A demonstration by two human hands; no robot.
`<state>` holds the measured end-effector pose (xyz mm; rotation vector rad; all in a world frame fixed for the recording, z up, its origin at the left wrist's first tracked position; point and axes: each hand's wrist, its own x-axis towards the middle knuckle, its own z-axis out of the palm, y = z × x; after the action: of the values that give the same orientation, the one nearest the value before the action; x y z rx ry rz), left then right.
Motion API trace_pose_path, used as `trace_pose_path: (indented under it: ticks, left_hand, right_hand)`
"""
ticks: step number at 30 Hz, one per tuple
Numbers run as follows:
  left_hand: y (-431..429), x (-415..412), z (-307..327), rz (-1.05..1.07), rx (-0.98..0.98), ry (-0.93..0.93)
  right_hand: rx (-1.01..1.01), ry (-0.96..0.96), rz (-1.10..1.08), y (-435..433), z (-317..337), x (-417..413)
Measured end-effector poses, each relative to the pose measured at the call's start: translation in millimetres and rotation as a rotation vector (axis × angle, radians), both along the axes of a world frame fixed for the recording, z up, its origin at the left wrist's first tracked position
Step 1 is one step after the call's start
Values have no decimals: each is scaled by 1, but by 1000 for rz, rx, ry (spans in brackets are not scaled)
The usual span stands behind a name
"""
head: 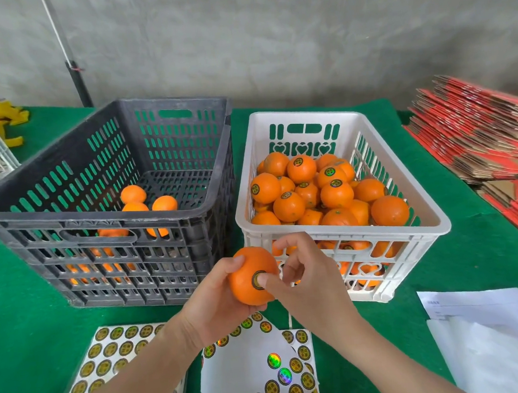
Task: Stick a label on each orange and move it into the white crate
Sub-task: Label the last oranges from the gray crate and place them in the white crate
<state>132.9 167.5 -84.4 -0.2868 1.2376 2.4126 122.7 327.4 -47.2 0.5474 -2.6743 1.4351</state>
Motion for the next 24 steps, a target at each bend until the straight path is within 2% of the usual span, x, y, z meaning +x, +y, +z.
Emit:
trace_pose_path:
  ticks: [4,8,10,14,18,22,24]
  left_hand:
    - [-1,3,7,-30,-77,30]
    - [6,4,23,-124,-188,220]
    - [12,1,35,-89,-337,282]
    - [21,-25,70,-51,-651,531]
    - [36,-81,81,67,-833,591]
    - [46,-114,58,-18,-1525,644]
    - [45,-116,50,-17,-1600,660]
  right_hand:
    - [12,-16,54,5,-4,-1]
    - [-76,135,236,4,-7,10]
    - [-68,245,202,3,-5,8]
    - [-155,352,83,8,13,-14]
    - [-232,265,-88,18,32,-64]
    - [-40,320,-292,45,43,-151]
    - [86,264,-394,63,42,-195]
